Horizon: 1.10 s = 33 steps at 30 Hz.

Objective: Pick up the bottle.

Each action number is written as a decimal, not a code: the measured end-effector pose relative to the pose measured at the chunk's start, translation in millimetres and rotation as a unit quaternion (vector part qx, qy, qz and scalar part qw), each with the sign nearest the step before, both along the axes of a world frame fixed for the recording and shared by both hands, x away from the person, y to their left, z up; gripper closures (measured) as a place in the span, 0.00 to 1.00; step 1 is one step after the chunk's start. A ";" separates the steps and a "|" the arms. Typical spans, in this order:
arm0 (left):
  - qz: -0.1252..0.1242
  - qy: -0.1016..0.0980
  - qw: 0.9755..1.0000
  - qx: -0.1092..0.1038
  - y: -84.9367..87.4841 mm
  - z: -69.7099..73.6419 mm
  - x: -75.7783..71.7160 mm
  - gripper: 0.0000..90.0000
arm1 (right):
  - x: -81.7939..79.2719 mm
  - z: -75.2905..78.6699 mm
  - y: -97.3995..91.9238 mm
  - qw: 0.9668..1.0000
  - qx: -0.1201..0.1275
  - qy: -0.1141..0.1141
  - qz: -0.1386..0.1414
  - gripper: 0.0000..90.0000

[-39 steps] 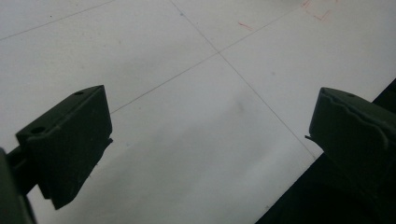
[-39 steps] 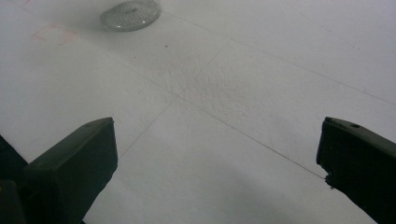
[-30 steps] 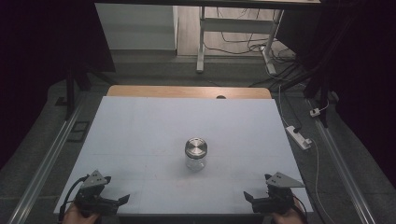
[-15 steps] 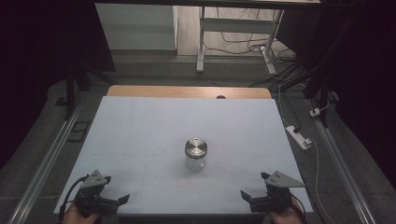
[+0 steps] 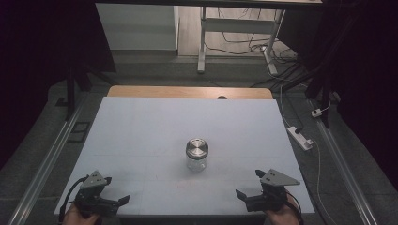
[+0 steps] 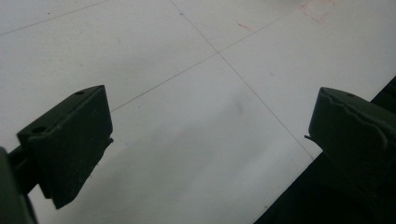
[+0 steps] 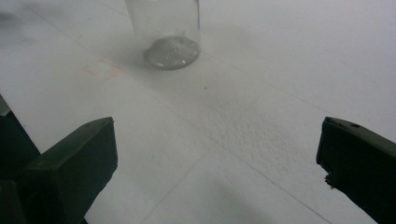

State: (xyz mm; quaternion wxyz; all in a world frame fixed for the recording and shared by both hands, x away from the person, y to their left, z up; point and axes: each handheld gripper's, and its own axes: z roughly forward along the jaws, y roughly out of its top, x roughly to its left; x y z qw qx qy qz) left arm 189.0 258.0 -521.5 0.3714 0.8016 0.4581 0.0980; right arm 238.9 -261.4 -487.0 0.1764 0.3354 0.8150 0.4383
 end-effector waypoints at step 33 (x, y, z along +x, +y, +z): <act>-0.004 0.002 1.000 -0.003 0.4 -0.3 0.4 0.00 | 34.0 -9.3 53.1 0.997 -0.001 0.021 0.079 0.00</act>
